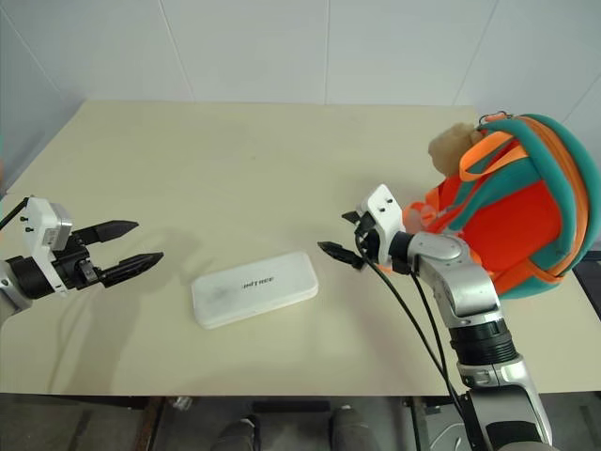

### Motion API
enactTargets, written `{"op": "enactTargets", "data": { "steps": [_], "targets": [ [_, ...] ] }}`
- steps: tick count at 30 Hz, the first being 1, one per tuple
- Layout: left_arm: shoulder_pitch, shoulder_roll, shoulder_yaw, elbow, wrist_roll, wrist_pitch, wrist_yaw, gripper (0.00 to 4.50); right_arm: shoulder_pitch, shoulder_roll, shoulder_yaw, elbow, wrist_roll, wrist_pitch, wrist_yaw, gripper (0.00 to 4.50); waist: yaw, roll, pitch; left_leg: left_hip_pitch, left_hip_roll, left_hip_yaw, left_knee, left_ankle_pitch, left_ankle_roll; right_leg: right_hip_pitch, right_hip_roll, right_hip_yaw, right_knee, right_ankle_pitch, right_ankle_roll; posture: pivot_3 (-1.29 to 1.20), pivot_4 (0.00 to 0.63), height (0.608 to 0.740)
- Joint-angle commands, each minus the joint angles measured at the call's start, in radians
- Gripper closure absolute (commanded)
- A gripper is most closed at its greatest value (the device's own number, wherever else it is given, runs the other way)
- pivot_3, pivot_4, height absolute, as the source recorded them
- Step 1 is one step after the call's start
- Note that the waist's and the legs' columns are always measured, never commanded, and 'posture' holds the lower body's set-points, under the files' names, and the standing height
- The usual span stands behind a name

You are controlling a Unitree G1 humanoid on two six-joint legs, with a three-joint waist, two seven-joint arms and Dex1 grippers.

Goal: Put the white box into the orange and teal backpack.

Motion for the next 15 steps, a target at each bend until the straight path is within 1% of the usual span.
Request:
{"op": "enactTargets", "data": {
  "steps": [1,2,3,4,5,9,12,15],
  "targets": [
    [0.009,-0.004,0.048,-0.044,-0.009,-0.007,0.02,0.19,0.006,0.001,0.008,-0.061,0.001,0.007,-0.004,0.0,0.002,0.0,0.0,0.0,0.0,0.0,0.0,0.0,0.0,0.0,0.0,0.0,0.0,0.0,0.0,0.0,0.15,0.74],
    [0.012,-0.016,0.052,-0.054,-0.011,-0.005,0.039,0.39,0.005,-0.008,0.021,-0.055,-0.003,0.017,0.007,0.0,0.003,0.0,0.0,0.0,0.0,0.0,0.0,0.0,0.0,0.0,0.0,0.0,0.0,0.0,0.0,0.0,0.15,0.74],
    [0.023,-0.019,0.052,-0.07,-0.015,0.009,0.048,0.59,0.001,-0.015,0.029,-0.046,-0.013,0.021,0.007,0.41,0.003,0.0,0.0,0.0,0.0,0.0,0.0,0.0,0.0,0.0,0.0,0.0,0.0,0.0,0.0,0.0,0.15,0.74],
    [0.03,-0.021,0.053,-0.082,-0.017,0.02,0.052,0.93,-0.003,-0.018,0.033,-0.04,-0.019,0.023,0.005,0.7,0.003,0.0,0.0,0.0,0.0,0.0,0.0,0.0,0.0,0.0,0.0,0.0,0.0,0.0,0.0,0.0,0.15,0.74],
    [0.031,-0.026,0.056,-0.087,-0.024,0.034,0.063,1.17,-0.012,-0.017,0.028,-0.031,-0.021,0.025,-0.002,0.94,0.002,0.0,0.0,0.0,0.0,0.0,0.0,0.0,0.0,0.0,0.0,0.0,0.0,0.0,0.0,0.0,0.15,0.74],
    [0.04,-0.028,0.06,-0.071,-0.017,0.033,0.063,2.55,-0.018,-0.001,0.028,-0.028,-0.028,0.025,-0.018,2.41,0.003,0.0,0.0,0.0,0.0,0.0,0.0,0.0,0.0,0.0,0.0,0.0,0.001,0.0,0.0,0.0,0.15,0.74],
    [0.062,-0.026,0.063,-0.08,-0.023,0.073,0.074,3.49,-0.018,-0.001,0.04,0.001,-0.05,0.009,-0.022,3.48,0.0,0.0,0.0,0.0,0.0,0.0,0.0,0.0,0.0,0.0,0.0,0.001,0.0,0.0,0.0,0.0,0.15,0.74],
    [0.104,-0.017,0.059,-0.082,-0.03,0.108,0.049,4.45,-0.028,0.006,0.061,0.052,-0.093,-0.016,-0.041,4.5,-0.004,0.0,0.0,0.0,0.0,0.0,0.0,0.0,0.0,0.0,0.0,0.001,0.0,0.0,0.0,0.0,0.15,0.74]
  ]
}}
